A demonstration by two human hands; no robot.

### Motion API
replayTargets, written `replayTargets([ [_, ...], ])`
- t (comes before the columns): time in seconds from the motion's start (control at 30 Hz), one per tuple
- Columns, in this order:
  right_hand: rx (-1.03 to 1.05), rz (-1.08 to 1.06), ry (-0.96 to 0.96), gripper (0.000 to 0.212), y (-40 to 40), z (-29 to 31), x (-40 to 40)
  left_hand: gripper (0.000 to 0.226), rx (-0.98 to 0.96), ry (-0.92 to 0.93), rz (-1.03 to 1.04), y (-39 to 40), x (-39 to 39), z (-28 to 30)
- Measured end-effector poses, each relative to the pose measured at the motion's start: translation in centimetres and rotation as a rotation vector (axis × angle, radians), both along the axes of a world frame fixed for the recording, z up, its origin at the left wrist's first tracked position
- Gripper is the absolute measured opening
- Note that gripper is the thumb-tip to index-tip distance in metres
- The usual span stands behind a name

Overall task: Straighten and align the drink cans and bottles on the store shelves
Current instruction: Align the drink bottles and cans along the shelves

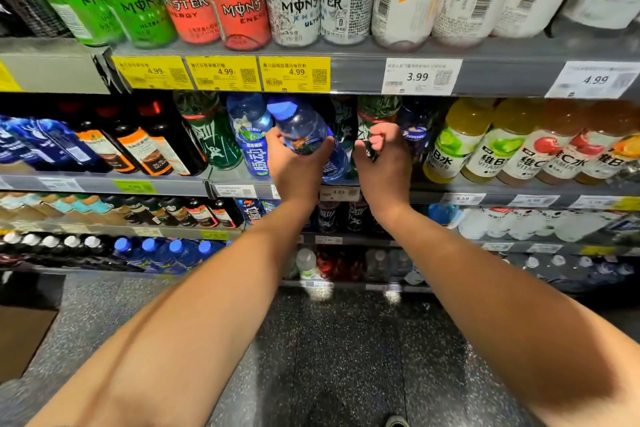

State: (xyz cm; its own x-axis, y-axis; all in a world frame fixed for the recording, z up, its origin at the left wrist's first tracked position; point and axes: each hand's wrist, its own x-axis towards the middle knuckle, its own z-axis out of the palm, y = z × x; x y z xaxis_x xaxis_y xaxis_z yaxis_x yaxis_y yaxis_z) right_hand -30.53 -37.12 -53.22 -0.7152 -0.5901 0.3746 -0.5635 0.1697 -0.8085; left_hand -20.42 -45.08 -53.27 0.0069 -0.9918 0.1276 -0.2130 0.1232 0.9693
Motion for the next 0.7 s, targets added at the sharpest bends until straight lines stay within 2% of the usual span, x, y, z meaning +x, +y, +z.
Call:
replayTargets([
  [0.13,0.106,0.134,-0.116,0.039,-2.2,0.4,1.5,0.066,0.073,0.153,-0.008,-0.6,2.6,0.1],
  [0.27,0.119,0.148,-0.178,0.049,-4.8,1.6,3.4,0.054,0.041,0.134,-0.013,-0.8,5.2,0.5],
  [0.33,0.138,0.13,-0.128,0.047,-6.1,2.1,4.4,0.057,0.048,0.158,-0.052,-1.0,6.5,0.2],
  [0.47,0.32,0.046,-0.041,0.045,-8.6,2.7,5.4,0.064,0.088,0.247,-0.081,-1.6,8.9,-0.4],
  [0.7,0.483,-0.055,-0.104,0.055,-11.1,2.0,5.0,0.06,0.054,0.177,-0.14,-2.8,11.4,-0.4],
])
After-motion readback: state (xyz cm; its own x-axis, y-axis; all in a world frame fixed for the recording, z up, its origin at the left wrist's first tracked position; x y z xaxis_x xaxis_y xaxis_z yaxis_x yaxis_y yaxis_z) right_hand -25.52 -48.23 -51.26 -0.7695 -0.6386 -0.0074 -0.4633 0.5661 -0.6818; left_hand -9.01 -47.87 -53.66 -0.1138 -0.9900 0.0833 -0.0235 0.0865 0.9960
